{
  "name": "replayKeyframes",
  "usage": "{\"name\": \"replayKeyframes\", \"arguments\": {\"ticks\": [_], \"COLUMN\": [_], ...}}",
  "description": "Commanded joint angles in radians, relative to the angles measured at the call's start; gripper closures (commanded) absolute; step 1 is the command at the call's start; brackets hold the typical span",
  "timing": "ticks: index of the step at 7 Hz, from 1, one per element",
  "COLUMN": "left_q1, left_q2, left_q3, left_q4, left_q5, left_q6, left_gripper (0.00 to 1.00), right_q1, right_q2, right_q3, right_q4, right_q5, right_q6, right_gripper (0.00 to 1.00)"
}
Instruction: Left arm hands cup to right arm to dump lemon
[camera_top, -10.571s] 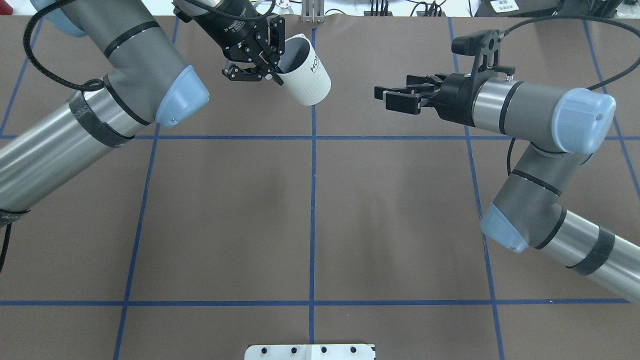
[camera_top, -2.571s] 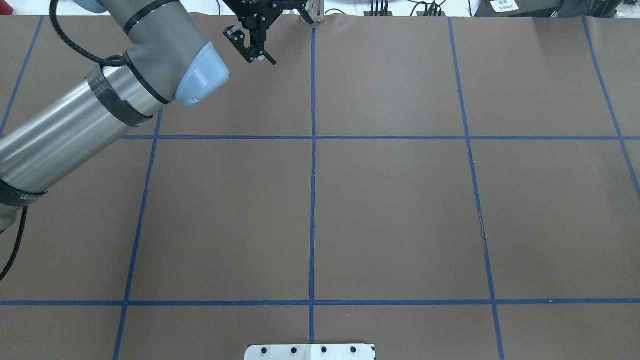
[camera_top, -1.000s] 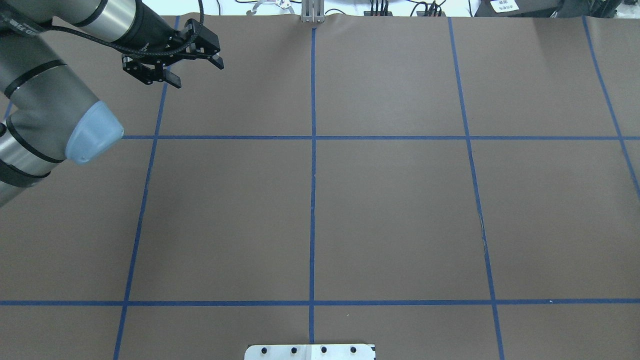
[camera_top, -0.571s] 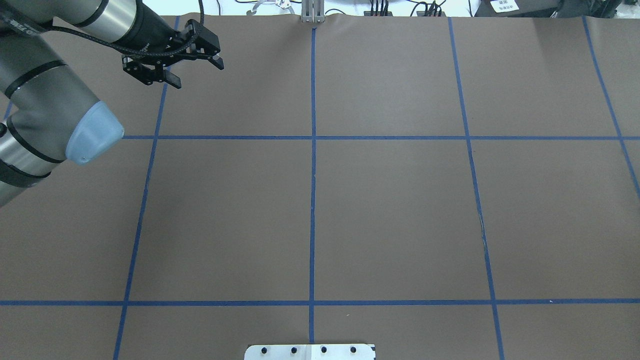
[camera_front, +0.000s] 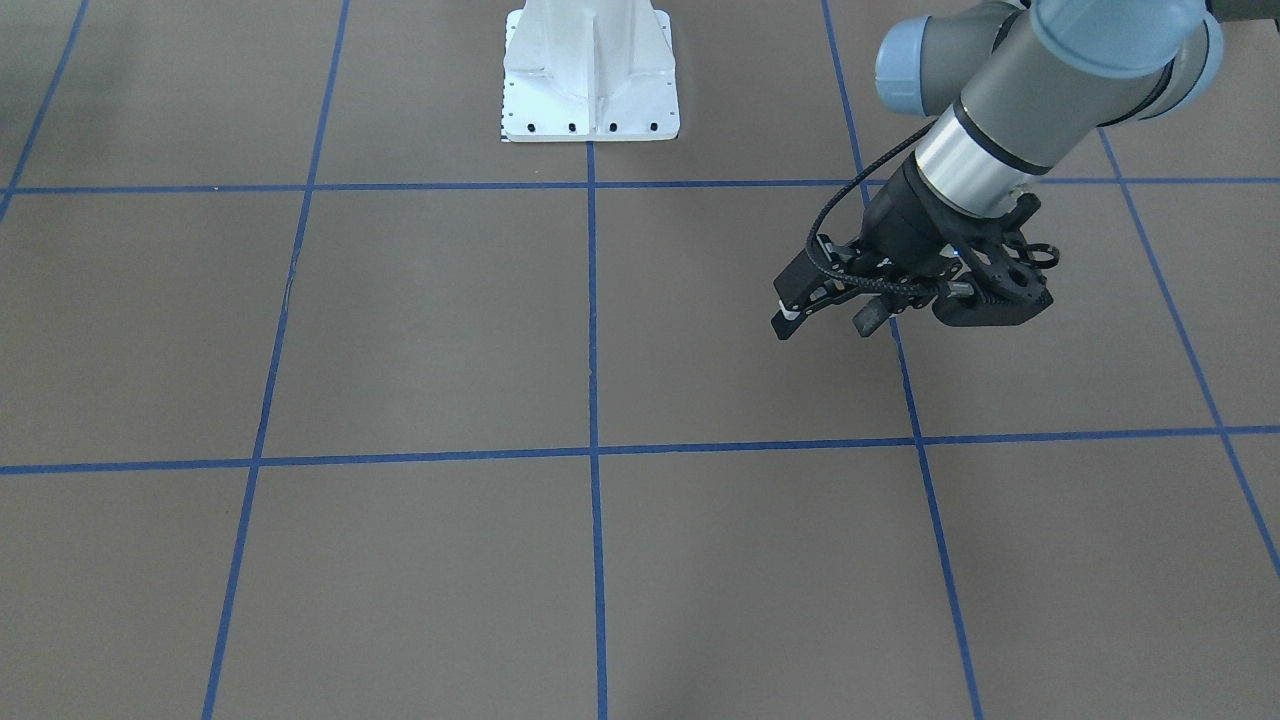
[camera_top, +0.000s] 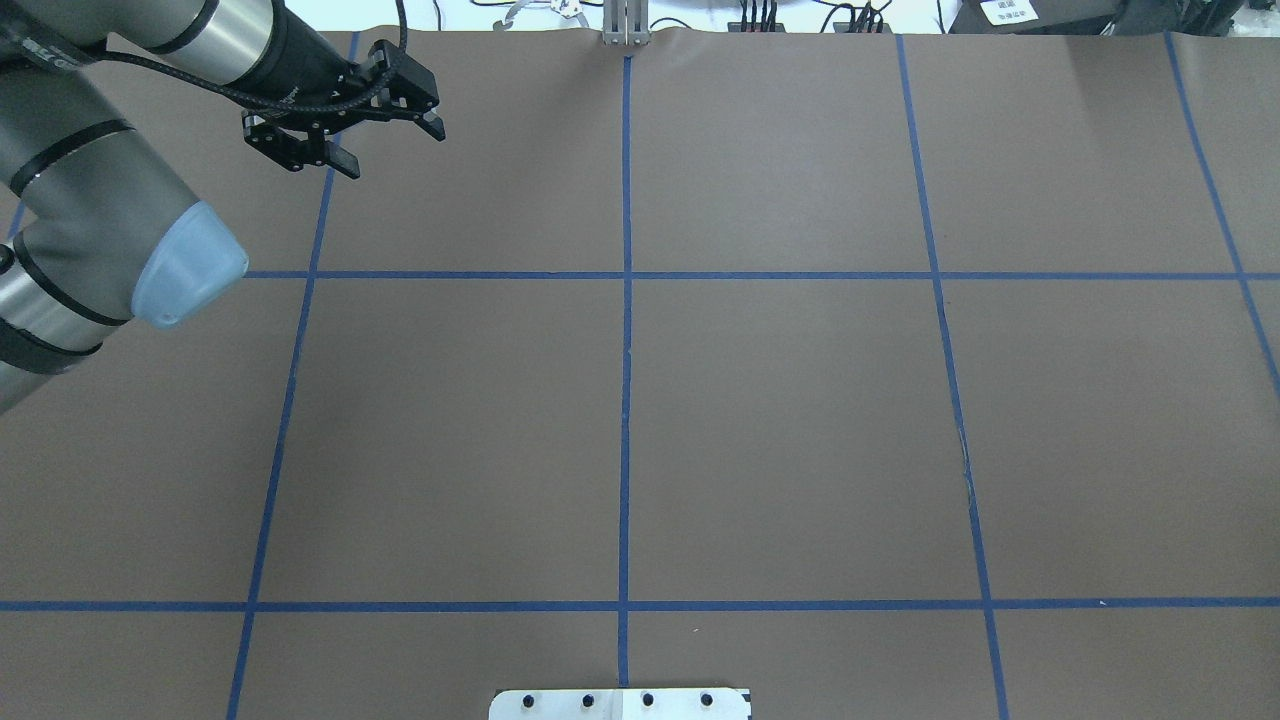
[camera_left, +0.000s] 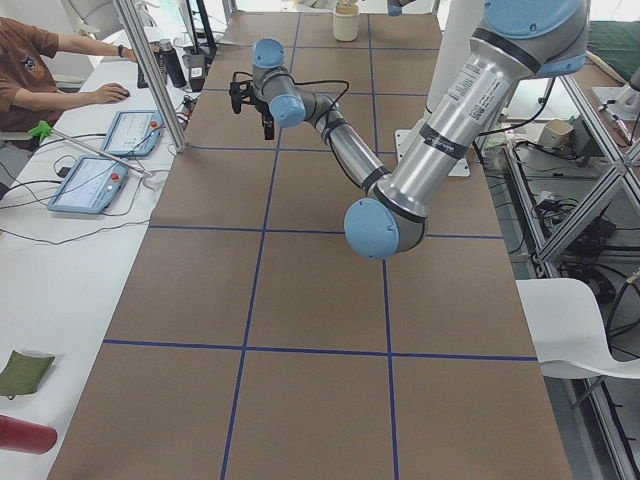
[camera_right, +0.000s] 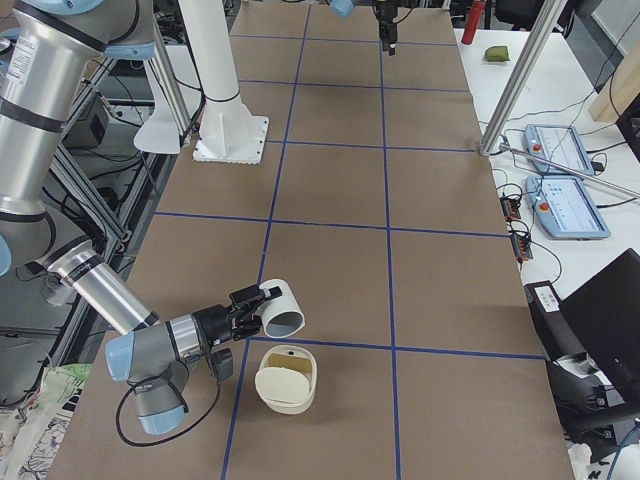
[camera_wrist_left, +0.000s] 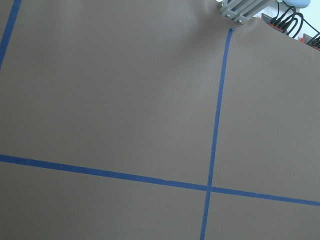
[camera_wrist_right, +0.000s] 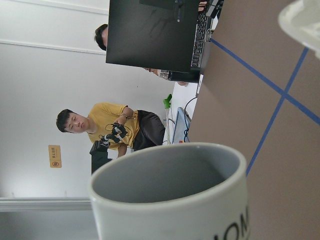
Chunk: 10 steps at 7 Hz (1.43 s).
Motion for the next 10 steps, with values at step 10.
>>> {"name": "replayKeyframes", "arguments": {"ticks": [10], "left_q1": [0.001], "left_q2": [-0.014], "left_q3": [-0.002], "left_q4": [0.033], "left_q5": [0.025], "left_q6": [0.003], "left_gripper": [0.00], "right_q1": [0.000], "right_q2": [0.020], "right_q3": [-0.147], "right_q4": [0.129], "right_q5": [-0.116], "right_q6": [0.574], "right_gripper": [0.72]}}
